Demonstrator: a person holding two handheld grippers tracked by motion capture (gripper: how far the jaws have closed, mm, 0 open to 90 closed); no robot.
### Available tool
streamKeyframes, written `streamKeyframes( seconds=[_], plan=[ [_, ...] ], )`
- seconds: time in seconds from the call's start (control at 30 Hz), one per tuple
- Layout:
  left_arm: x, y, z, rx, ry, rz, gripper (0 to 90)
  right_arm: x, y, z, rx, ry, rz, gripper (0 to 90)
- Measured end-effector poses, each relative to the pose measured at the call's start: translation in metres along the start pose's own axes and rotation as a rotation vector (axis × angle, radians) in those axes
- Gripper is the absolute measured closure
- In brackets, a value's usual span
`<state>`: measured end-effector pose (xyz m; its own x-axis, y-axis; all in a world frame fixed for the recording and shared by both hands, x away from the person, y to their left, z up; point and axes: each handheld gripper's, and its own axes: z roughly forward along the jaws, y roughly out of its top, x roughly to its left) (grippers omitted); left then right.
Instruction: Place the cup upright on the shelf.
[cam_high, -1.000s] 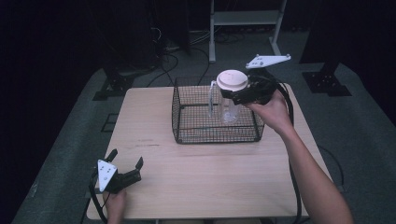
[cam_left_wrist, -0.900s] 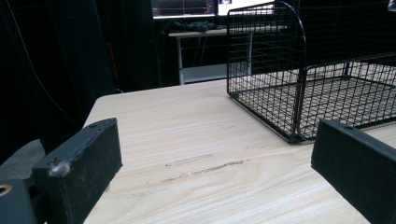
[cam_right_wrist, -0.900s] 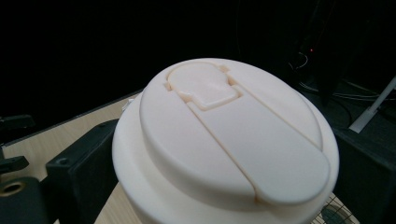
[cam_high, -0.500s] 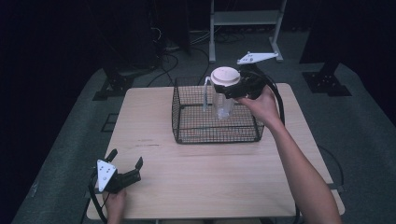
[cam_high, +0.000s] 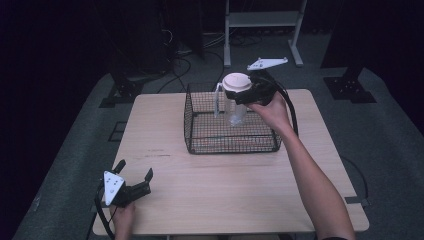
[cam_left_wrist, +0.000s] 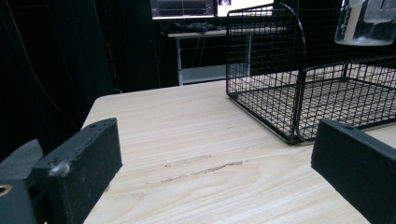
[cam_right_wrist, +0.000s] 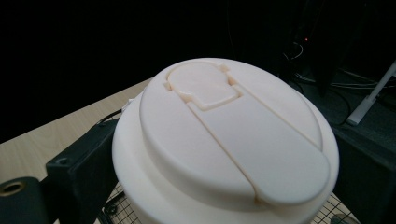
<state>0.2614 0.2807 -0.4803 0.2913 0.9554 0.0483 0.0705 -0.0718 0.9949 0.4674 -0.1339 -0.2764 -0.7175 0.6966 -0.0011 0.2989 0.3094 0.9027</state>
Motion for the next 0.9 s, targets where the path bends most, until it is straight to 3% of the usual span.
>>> streamKeyframes(
  seconds=[0.9],
  plan=[
    [0.0,0.0,0.0,-0.001,-0.003,0.002,0.9,-0.015,-0.035,0.049,0.071,-0.02,0.05,4.4]
  ],
)
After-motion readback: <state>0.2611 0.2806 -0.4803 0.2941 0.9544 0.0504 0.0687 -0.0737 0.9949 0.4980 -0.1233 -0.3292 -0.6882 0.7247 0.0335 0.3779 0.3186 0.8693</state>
